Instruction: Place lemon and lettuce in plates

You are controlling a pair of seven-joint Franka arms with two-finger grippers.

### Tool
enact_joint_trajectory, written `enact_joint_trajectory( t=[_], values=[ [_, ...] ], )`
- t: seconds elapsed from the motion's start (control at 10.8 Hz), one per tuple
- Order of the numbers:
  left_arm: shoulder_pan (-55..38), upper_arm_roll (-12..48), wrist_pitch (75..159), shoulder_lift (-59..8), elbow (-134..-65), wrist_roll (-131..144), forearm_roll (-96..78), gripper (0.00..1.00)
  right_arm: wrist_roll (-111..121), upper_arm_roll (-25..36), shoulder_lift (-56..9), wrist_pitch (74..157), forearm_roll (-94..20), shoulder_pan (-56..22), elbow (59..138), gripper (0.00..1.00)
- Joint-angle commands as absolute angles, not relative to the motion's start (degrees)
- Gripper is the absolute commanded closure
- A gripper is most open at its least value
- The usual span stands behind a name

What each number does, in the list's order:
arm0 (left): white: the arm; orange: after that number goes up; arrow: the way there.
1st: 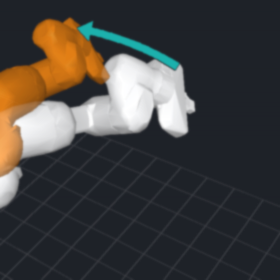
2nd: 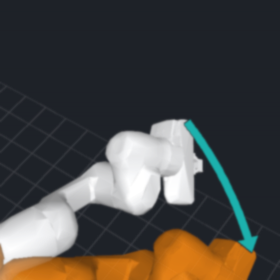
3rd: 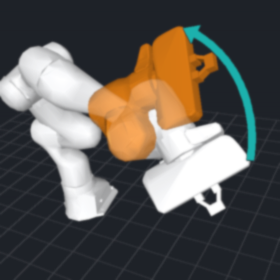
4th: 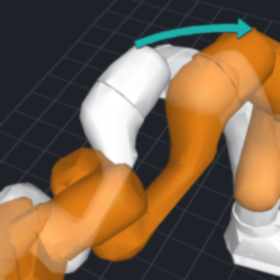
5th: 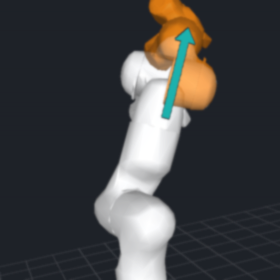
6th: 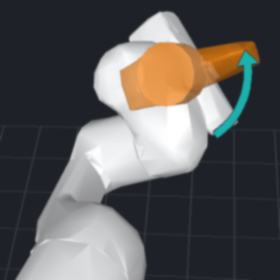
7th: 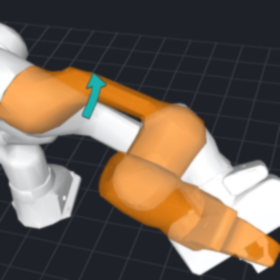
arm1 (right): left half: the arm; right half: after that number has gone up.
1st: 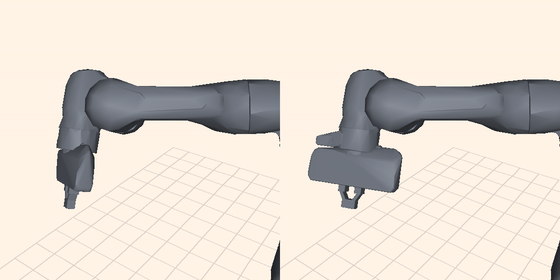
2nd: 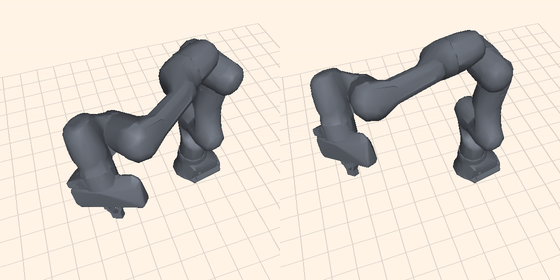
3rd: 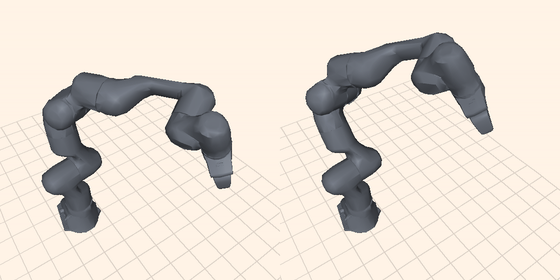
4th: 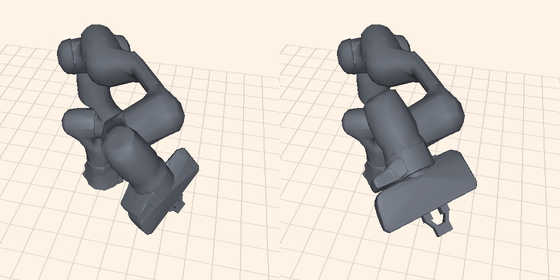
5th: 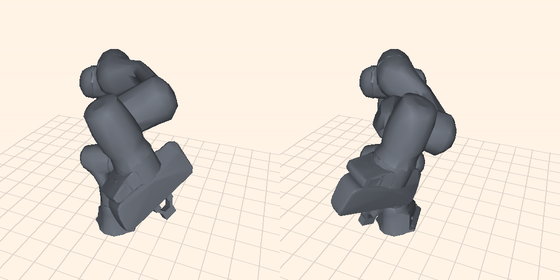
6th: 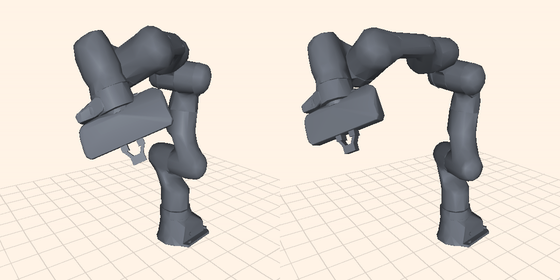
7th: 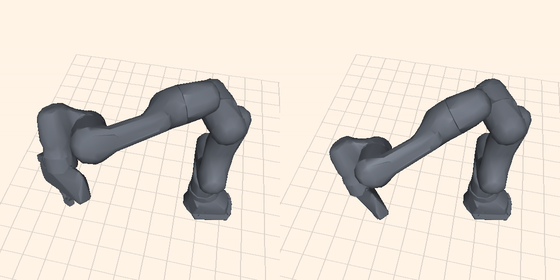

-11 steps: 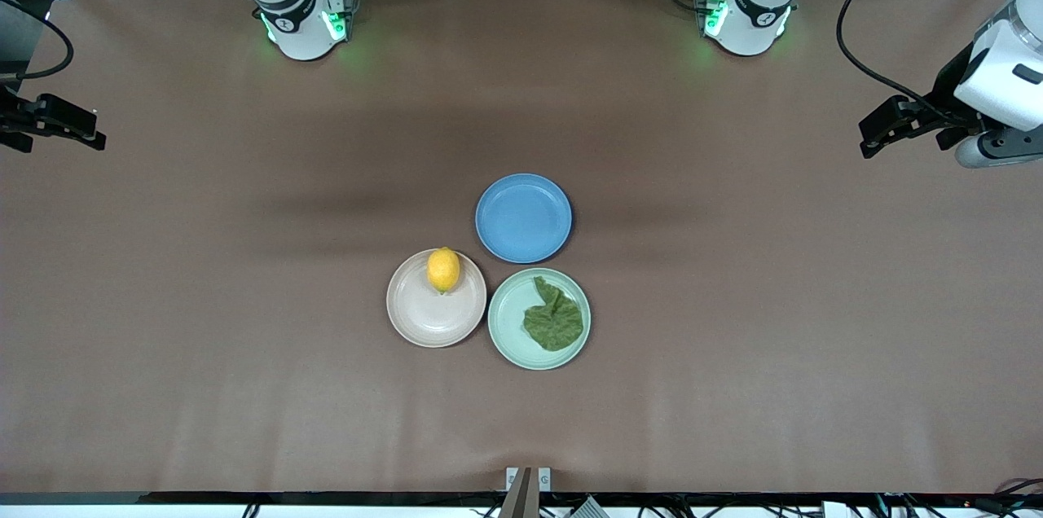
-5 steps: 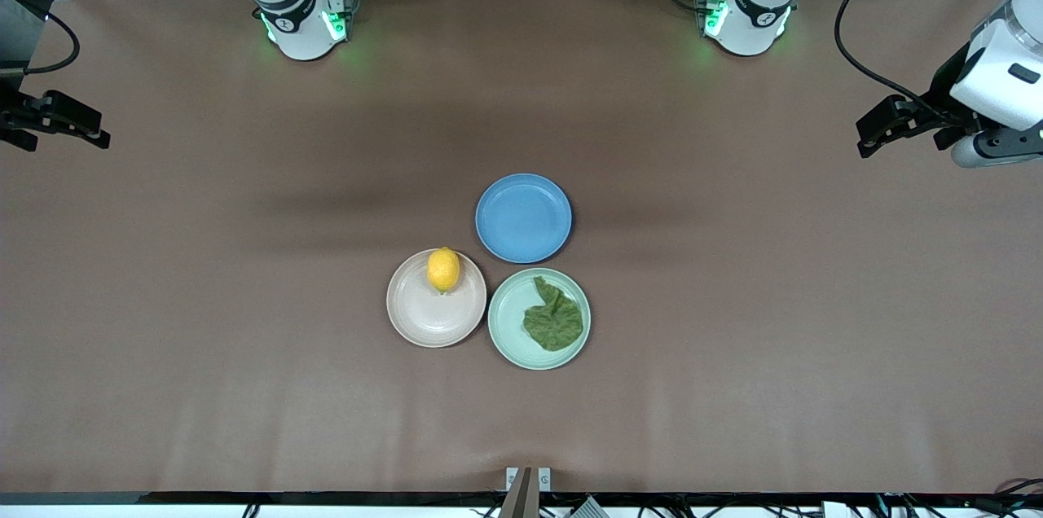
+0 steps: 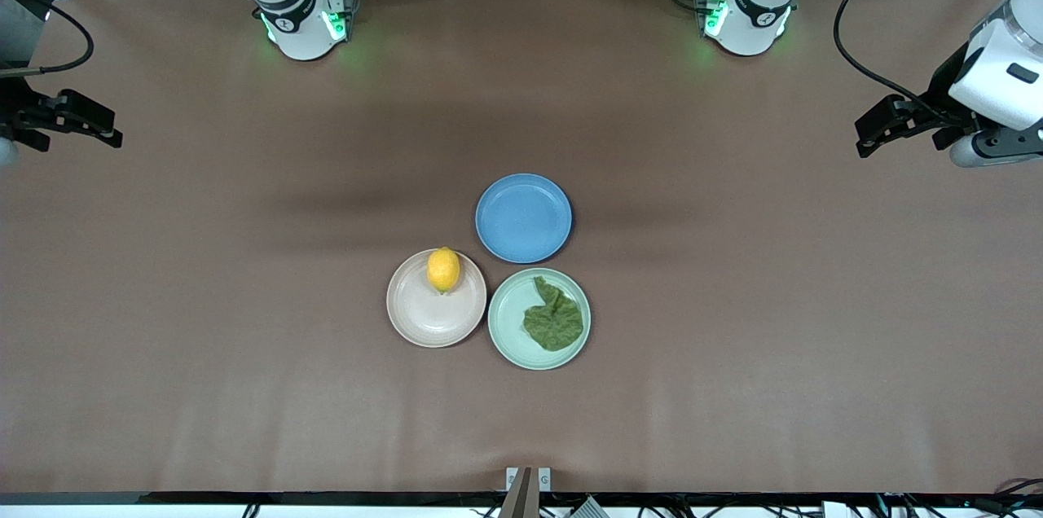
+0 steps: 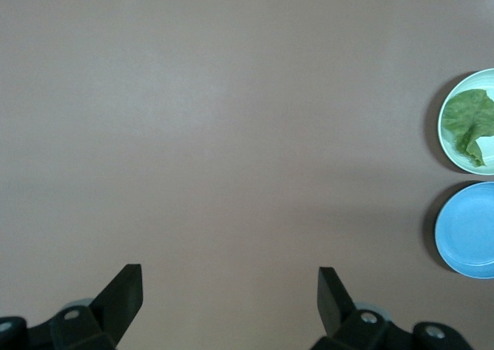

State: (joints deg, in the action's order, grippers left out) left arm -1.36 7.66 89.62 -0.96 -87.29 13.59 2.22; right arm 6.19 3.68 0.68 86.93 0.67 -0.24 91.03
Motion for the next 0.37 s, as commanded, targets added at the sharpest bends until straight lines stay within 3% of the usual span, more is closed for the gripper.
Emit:
enact_joint_trajectory(
  t=[0.0, 0.28],
  values=[
    [-0.79, 7.82, 89.65, -1.05, -86.66, 13.18, -0.09, 0.00, 4.75, 3.43, 1.41, 86.75, 1.32, -0.70, 91.14, 0.00],
    [-0.79, 7.82, 89.65, -1.05, -86.66, 13.18, -0.18, 0.00, 3.52, 3.43, 1.41, 85.52, 1.32, -1.40, 91.05, 0.00]
  ],
)
